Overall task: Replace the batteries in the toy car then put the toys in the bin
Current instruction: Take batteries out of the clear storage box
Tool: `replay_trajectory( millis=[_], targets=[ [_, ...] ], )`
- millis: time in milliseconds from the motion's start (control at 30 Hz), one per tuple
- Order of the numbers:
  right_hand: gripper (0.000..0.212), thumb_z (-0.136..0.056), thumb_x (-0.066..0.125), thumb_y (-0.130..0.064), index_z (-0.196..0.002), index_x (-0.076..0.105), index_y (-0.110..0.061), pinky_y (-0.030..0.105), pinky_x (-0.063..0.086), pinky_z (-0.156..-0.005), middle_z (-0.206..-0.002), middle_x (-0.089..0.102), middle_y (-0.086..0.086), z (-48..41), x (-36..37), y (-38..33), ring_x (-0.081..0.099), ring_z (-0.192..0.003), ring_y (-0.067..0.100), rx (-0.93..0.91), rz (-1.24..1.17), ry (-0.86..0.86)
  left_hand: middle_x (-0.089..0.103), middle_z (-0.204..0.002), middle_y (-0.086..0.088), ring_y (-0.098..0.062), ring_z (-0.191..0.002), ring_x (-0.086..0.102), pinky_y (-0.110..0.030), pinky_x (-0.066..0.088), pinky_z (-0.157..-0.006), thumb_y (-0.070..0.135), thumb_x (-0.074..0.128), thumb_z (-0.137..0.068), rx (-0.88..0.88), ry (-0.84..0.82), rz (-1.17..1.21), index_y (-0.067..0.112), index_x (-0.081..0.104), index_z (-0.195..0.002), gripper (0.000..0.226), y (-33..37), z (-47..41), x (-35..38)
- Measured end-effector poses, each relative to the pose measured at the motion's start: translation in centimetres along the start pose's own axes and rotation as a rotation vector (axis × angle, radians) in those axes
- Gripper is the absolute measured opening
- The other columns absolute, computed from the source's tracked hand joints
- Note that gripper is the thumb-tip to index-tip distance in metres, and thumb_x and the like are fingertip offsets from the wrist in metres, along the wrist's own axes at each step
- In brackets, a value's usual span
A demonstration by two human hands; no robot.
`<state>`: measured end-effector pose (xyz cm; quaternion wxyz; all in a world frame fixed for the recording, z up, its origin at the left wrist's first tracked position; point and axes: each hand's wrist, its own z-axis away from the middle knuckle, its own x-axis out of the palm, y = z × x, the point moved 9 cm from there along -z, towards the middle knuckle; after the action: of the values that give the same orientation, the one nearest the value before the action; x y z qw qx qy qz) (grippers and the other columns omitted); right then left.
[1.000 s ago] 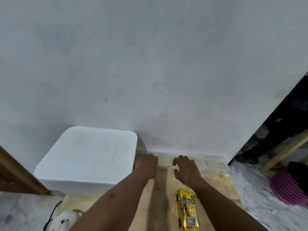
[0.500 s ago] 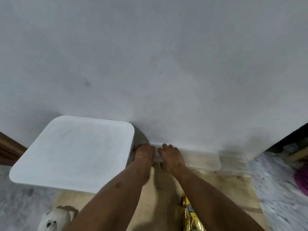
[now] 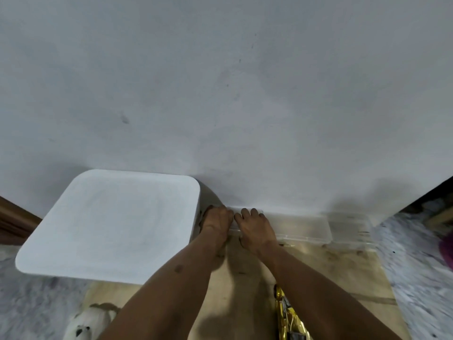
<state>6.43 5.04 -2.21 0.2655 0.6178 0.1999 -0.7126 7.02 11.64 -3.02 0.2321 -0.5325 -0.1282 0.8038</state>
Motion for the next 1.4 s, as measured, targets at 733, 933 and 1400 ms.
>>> replay_trajectory(
  millis=[733,933,1400],
  targets=[
    [0.021,-0.072,0.067,-0.026,-0.089,0.058,-0.018,0.030,0.048,-0.066,-0.088,0.058,-0.003,6.1,-3.6,4.2,0.052,-0.081,0.015,0.041,-0.394,0.556,0.061,-0.120,-0.009,-0.027,-0.109,0.064,-0.035,0.053,-0.091,0.024,0.072,-0.087,0.035,0.067,0.276,0.012,0.053,-0.130,0.048,-4.0,2.1,-5.4],
    [0.021,-0.084,0.056,-0.019,-0.095,0.072,-0.015,0.029,0.052,-0.073,-0.094,0.071,0.007,1.1,-0.5,2.0,0.066,-0.088,0.026,0.103,-0.503,0.125,0.056,-0.128,-0.011,-0.030,-0.119,0.059,-0.038,0.051,-0.092,0.007,0.063,-0.090,0.062,0.046,0.243,0.008,0.050,-0.134,0.046,-4.4,1.4,-6.6],
    [0.023,-0.094,0.061,-0.022,-0.115,0.065,-0.014,0.033,0.054,-0.088,-0.110,0.069,0.006,-5.0,3.7,0.6,0.067,-0.100,0.023,0.284,-0.357,-0.138,0.061,-0.132,-0.011,-0.028,-0.119,0.060,-0.037,0.048,-0.104,0.018,0.072,-0.088,0.018,-0.108,0.421,0.007,0.058,-0.130,0.046,-5.5,-1.7,-5.6]
  ],
)
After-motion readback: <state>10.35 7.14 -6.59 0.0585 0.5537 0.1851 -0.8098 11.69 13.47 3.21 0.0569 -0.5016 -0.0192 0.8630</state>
